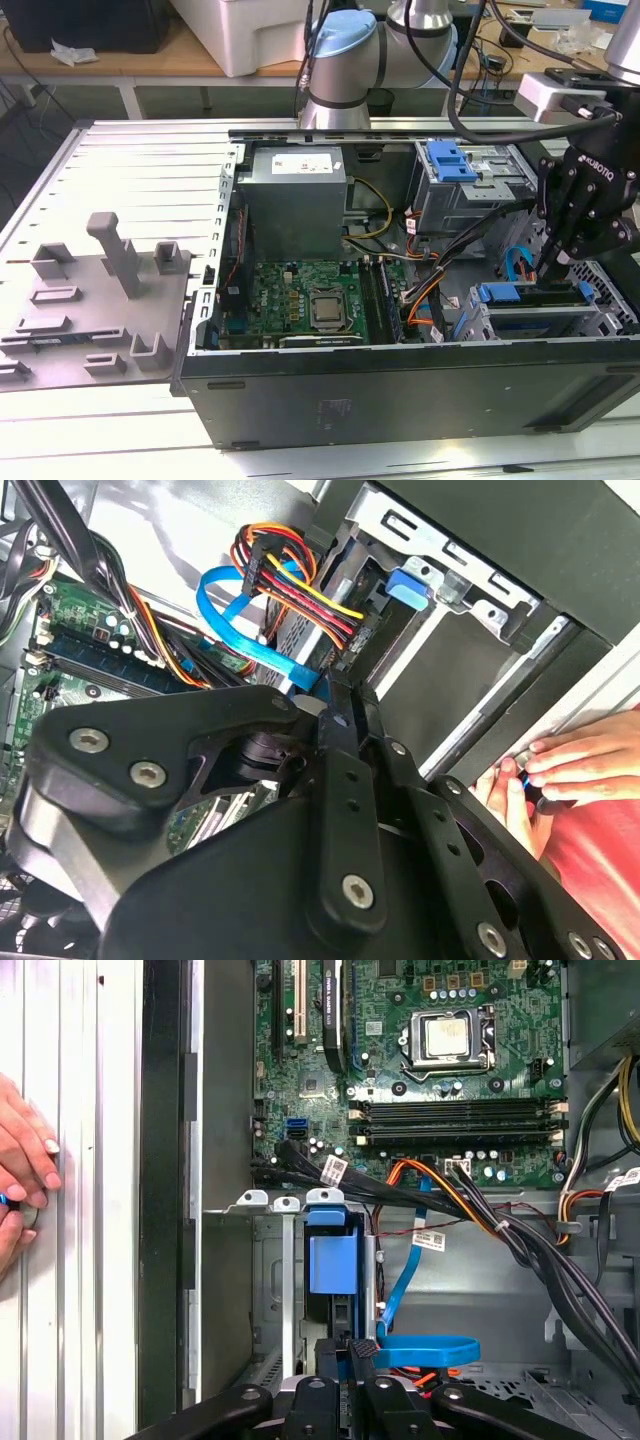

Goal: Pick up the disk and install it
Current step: 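Insert the second disk wire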

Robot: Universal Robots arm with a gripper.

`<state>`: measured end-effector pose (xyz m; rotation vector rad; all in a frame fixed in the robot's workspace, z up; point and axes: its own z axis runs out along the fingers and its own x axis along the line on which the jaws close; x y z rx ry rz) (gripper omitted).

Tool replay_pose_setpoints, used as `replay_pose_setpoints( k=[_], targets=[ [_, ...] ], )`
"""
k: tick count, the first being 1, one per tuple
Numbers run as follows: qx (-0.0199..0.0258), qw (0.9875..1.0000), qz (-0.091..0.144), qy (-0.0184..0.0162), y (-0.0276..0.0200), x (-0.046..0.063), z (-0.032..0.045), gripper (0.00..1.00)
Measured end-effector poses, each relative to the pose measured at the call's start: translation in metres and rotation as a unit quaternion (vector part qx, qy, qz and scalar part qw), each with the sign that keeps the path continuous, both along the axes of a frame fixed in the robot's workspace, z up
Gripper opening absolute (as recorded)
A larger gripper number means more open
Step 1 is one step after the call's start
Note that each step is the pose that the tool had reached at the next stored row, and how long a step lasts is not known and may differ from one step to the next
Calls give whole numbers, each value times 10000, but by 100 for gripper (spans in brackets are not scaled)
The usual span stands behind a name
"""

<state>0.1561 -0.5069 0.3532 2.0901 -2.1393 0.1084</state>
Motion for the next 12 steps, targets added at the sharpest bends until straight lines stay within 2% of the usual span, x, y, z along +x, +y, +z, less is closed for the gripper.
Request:
replay_pose_setpoints(
  k=[8, 9, 11, 12],
  targets=[
    [6, 10000, 0, 0, -2, 0, 1, 16],
    [24, 10000, 0, 0, -4, 0, 0, 16],
    [89, 10000, 0, 0, -8, 0, 1, 16],
    [144, 9999, 0, 0, -15, 0, 1, 16]
  ],
)
